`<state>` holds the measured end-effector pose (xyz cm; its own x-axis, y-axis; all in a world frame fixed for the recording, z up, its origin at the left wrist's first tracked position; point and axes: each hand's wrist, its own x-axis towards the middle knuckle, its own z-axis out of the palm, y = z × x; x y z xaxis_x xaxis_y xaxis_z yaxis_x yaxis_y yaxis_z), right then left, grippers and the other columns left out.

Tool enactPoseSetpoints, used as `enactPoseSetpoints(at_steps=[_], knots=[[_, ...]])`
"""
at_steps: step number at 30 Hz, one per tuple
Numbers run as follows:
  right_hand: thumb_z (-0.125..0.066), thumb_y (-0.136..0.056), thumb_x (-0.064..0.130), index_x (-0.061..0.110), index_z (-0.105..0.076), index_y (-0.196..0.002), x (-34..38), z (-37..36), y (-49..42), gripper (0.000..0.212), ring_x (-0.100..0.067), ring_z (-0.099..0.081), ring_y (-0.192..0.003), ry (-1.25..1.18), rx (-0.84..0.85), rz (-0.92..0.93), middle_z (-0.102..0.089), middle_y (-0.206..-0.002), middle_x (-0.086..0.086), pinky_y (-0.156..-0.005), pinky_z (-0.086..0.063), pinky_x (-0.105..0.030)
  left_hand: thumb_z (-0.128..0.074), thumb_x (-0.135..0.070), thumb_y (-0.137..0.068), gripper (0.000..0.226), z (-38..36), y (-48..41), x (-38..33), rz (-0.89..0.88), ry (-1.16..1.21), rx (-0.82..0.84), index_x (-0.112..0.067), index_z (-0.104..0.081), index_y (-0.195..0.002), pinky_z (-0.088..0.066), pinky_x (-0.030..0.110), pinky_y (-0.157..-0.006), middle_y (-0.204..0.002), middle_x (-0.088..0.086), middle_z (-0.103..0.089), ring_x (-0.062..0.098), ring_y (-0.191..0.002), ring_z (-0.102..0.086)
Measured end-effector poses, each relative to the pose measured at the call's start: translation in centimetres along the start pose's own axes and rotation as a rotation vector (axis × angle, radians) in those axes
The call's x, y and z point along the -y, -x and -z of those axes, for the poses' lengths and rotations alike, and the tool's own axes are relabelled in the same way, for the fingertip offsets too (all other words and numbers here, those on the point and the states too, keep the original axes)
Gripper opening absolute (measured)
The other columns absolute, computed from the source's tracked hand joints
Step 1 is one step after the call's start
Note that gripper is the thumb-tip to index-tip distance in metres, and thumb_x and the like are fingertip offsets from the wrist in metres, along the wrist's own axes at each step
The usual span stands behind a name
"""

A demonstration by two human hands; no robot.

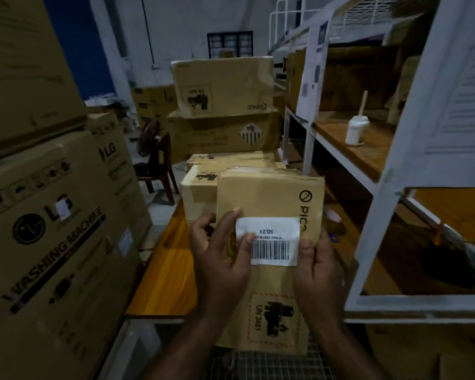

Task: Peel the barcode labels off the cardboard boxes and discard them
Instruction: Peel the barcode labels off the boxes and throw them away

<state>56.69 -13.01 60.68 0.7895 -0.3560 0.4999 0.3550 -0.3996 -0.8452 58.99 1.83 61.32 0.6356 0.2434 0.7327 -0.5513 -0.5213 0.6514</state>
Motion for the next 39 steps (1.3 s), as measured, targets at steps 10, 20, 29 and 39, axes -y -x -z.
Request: enactPoseSetpoints(at_steps=[10,20,29,39], knots=[[-0.029,-0.094,0.062,0.021,-0.042,-0.135,-3.3,-5.2,-4.1,0.059,-0.016,-0.063,-0.102,0.093,-0.049,-0.025,-0.063,-0.117,-0.002,-0.082,-0.056,-0.043,-0.064,-0.04,-0.087,0.039,-2.1,-3.8,5.7,-0.028,0.089,0.057,-0.034,-0.059,-0.125,-0.047,0.012,-0.087,-0.125,0.006,-0.041,0.006,-0.119,-0.043],[-0.042,-0.095,0.038,0.024,-0.035,-0.141,-1.1,-6.4,-6.0,0.049,-0.018,-0.049,-0.119,0.343,-0.162,0.036,-0.042,-0.135,-0.003,-0.09,-0.048,-0.035,-0.068,-0.032,-0.086,0.033,-2.4,-6.0,7.6,-0.096,0.065,0.101,-0.025,-0.066,-0.118,-0.048,0.018,-0.091,-0.133,0.008,-0.041,0.014,-0.122,-0.046],[-0.054,-0.081,0.022,0.011,-0.058,-0.129,-0.1,-5.2,-7.8,0.049,-0.012,-0.04,-0.102,0.617,-0.081,0.37,-0.049,-0.11,-0.006,-0.086,-0.03,-0.006,-0.07,-0.029,-0.084,0.019,-2.6,-10.2,3.3,-0.069,-0.047,0.126,-0.021,-0.067,-0.101,-0.055,0.026,-0.087,-0.136,0.004,-0.04,0.016,-0.126,-0.04],[-0.07,-0.084,0.015,0.012,-0.06,-0.114,-0.6,-3.7,-10.6,0.032,-0.019,-0.051,-0.103,0.561,-0.015,0.377,-0.046,-0.115,-0.006,-0.077,-0.05,-0.025,-0.049,-0.05,-0.096,0.032,-6.3,-19.4,-1.6,-0.302,-0.478,0.691,-0.039,-0.061,-0.123,-0.051,0.036,-0.082,-0.117,-0.013,-0.068,0.012,-0.103,-0.06]])
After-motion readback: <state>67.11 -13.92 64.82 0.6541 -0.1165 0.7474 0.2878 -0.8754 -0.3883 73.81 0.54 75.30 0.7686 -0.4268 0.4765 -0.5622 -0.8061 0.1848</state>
